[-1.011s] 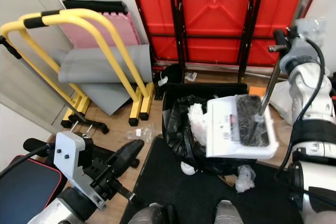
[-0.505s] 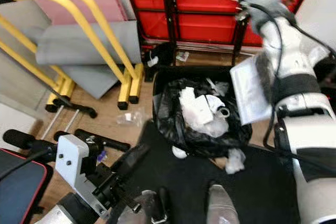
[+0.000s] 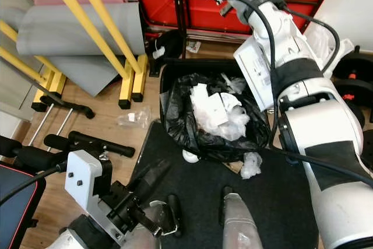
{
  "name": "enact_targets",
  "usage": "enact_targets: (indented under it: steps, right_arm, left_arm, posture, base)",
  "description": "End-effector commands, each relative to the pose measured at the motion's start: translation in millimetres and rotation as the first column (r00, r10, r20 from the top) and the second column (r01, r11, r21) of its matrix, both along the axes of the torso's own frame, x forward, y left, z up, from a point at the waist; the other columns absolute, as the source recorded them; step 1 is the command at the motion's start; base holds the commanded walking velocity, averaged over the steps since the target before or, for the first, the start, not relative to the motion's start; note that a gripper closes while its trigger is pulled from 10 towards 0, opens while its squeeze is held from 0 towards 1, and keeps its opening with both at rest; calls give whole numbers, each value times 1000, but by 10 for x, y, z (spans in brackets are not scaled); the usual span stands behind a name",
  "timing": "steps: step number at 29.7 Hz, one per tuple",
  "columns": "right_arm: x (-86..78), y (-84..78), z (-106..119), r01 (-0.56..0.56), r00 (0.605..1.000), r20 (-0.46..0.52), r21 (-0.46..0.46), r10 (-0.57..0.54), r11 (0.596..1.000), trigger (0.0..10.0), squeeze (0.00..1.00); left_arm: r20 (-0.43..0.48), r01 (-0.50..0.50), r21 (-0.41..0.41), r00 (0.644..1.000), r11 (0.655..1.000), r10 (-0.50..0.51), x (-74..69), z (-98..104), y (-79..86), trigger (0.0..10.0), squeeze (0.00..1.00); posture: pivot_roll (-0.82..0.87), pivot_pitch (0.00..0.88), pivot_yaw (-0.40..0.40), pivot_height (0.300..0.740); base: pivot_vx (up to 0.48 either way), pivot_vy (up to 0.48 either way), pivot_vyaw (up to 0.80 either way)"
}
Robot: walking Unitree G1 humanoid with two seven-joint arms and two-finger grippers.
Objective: Sweep floor
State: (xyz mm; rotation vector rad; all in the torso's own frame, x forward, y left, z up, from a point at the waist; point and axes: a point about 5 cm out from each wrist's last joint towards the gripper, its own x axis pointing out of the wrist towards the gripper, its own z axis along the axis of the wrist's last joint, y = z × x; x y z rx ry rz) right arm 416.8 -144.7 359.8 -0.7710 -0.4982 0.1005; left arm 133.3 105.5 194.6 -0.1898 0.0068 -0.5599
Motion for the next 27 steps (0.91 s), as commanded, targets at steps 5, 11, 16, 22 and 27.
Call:
enact_targets:
  steps: [5,11,16,22,27]
  right_arm:
    - [-59,-48,225,8,994,112,28,-11,1000,10000,0]
    - [-46,-337,-78,-117,991,-16,372,132,921,10000,0]
    - [-116,-435,-235,-211,971,-19,408,239,888,10000,0]
    - [-333,-619,-491,-237,954,-60,449,293,862,10000,0]
    - [-539,-513,-804,-253,927,-124,488,353,835,10000,0]
  left_arm:
    - [-20,-20,13,1000,1000,21,-25,-28,-7,10000,0]
    - [-27,-33,20,999,999,34,1,-26,16,10000,0]
    - [-35,-64,23,997,998,65,35,-22,37,10000,0]
    - [-27,-109,44,994,993,110,119,-59,99,10000,0]
    - [-17,-125,55,992,991,127,212,-103,134,10000,0]
  posture:
    - [-18,353,-34,740]
    - [-27,317,-26,740]
    - [-26,285,-36,740]
    - [-79,233,-23,740]
    - [-93,182,-22,740]
  base:
    - [0,0,0]
    - [0,0,0]
    - [0,0,0]
    - [160,0,0]
    - [417,0,0]
